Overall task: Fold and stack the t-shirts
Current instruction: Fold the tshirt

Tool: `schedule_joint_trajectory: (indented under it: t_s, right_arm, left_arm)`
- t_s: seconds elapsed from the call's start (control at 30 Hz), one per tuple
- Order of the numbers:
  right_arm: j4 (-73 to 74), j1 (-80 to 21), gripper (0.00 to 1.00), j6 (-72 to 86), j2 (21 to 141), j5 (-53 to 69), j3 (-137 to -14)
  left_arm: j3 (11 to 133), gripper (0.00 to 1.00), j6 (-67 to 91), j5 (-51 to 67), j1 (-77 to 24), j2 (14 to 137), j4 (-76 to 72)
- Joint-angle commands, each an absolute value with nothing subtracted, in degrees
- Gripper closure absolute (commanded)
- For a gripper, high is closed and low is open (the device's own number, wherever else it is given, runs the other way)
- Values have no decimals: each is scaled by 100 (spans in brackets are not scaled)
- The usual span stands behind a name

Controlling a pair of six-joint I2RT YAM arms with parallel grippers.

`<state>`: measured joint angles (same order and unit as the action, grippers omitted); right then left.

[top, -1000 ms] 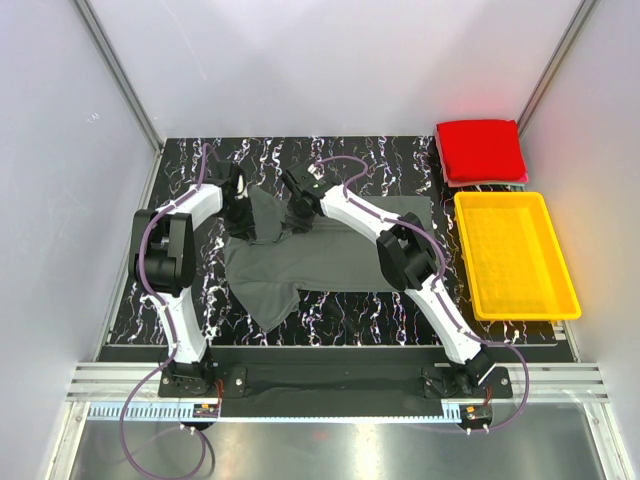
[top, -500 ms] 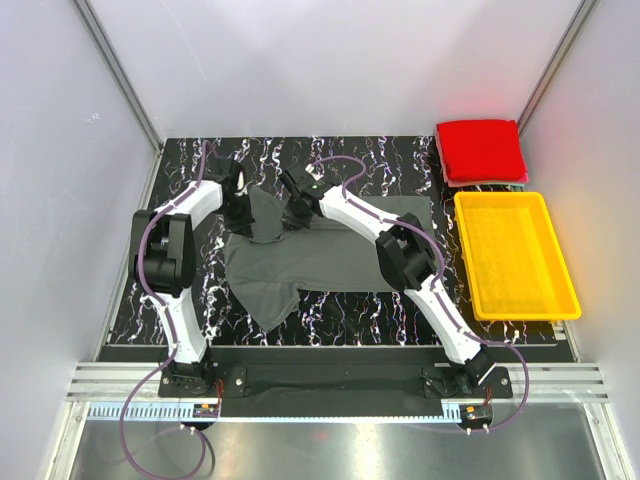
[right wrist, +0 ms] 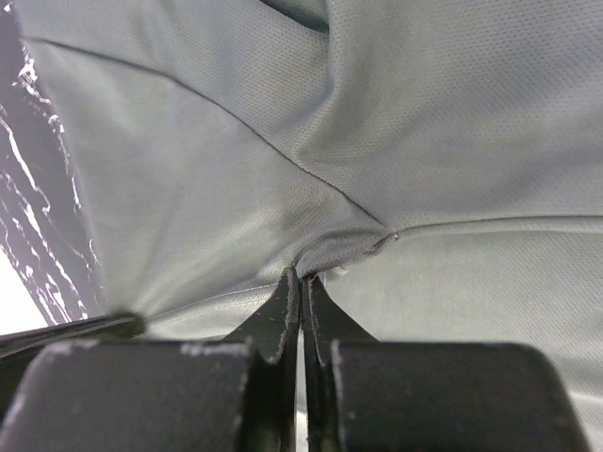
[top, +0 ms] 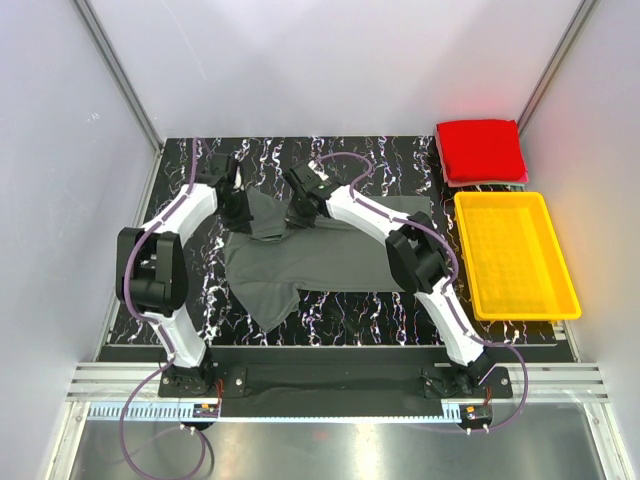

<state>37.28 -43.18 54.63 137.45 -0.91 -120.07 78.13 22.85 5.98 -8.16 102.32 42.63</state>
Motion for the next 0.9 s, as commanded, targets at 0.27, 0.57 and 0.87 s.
schedule_joint_trajectory:
  t_s: [0.27,0.57,0.87]
  right_arm:
    - [3490,-4377,100,5036,12806,-282,-11268]
    - [3217,-4377,100,4869,12805,-27,-10811]
    - [3936,-4351,72,4316,12745,-148,-11110]
  left_arm:
    - [7023,100,2733,536,-1081,9475,4245]
    - [6399,99,2918,290,-1107,9554,4087]
    - [7671,59,2602,264,-1090,9817,4482]
